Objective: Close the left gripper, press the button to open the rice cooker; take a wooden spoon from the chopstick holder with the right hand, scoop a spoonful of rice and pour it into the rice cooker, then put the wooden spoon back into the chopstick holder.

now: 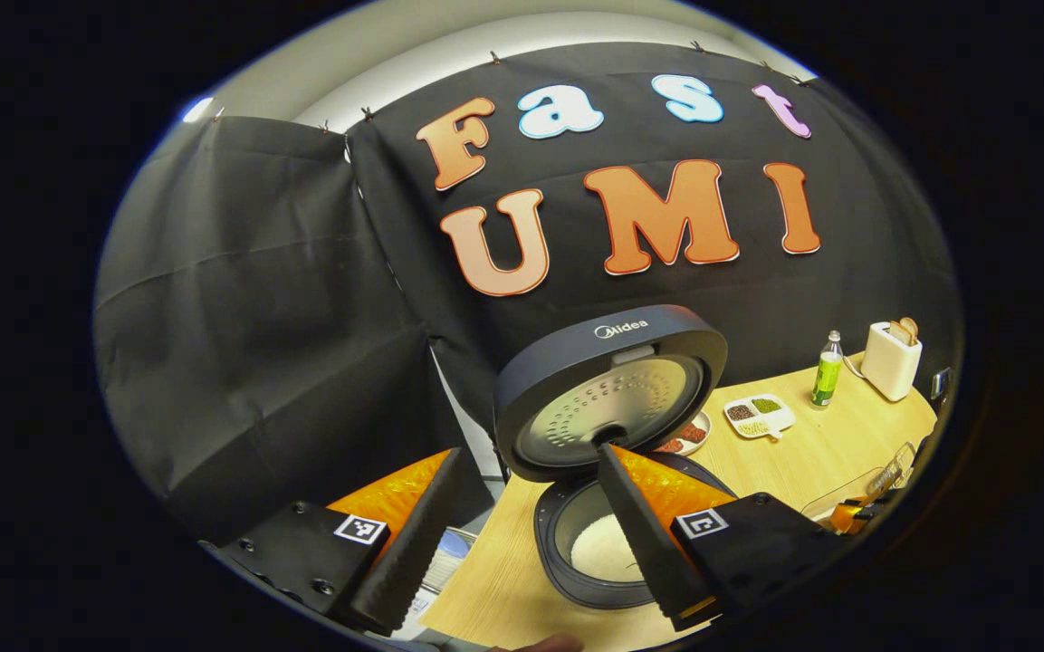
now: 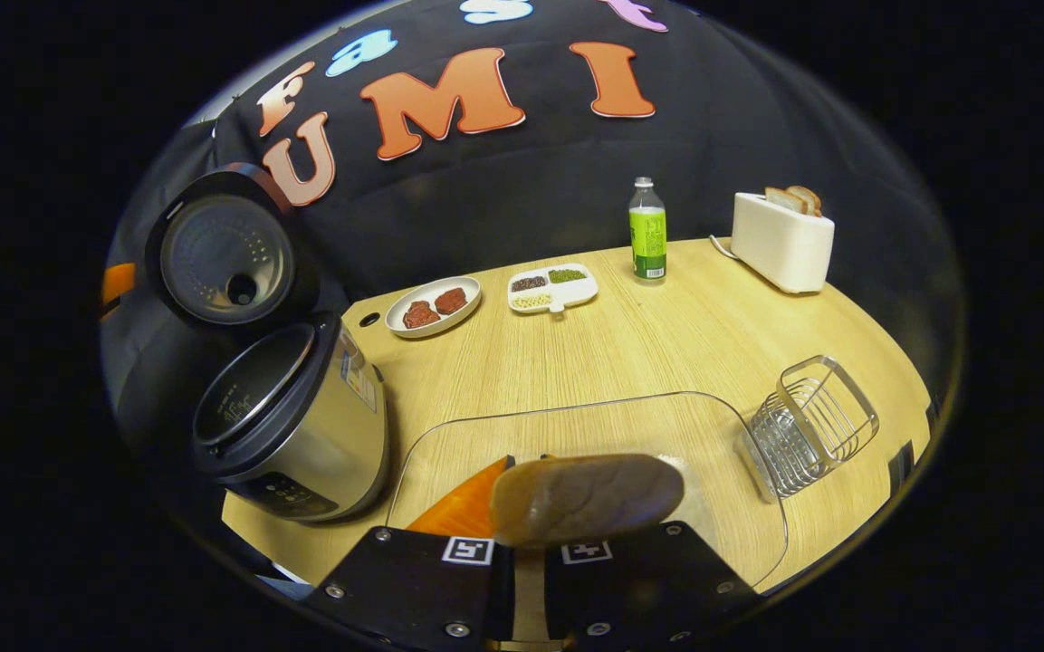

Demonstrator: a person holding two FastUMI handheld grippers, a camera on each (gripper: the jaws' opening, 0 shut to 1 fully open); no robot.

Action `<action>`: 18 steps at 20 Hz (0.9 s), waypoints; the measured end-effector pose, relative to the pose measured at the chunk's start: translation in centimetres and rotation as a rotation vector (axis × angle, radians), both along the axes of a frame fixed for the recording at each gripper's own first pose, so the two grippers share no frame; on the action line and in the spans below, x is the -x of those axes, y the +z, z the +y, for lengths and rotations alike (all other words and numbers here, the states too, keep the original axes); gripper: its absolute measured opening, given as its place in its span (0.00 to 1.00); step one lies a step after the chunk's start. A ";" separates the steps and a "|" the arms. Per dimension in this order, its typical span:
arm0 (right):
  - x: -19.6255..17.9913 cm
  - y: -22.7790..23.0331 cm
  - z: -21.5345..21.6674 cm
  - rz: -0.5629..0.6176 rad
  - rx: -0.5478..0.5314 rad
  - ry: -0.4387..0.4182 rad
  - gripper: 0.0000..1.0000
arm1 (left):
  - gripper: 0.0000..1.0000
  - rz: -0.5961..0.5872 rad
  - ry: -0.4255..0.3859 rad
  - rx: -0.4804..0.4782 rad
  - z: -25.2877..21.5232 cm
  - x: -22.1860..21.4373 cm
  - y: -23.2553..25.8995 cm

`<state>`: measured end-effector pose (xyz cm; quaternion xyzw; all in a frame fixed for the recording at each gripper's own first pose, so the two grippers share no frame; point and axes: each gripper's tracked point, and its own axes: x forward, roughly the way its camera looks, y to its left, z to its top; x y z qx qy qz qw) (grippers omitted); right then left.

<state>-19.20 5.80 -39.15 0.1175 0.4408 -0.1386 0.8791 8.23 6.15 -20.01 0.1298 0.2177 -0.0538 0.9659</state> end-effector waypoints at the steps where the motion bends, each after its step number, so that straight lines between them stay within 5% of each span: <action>1: 0.0 0.1 0.2 0.002 -0.005 0.002 0.09 | 1.00 0.000 0.006 0.000 0.3 0.0 -0.1; 10: -0.3 0.0 2.1 0.019 -0.110 0.013 0.08 | 1.00 -0.006 0.034 0.003 1.4 0.3 -0.1; 11: -0.3 0.0 2.2 0.018 -0.133 0.010 0.09 | 0.93 -0.006 0.034 0.005 1.5 0.4 0.0; 12: -0.4 -0.1 2.4 0.018 -0.165 0.002 0.09 | 1.00 -0.006 0.035 0.007 1.5 0.4 0.0; 18: -0.4 -0.3 3.2 0.023 -0.341 -0.076 0.13 | 1.00 -0.005 0.037 0.009 1.7 0.5 -0.1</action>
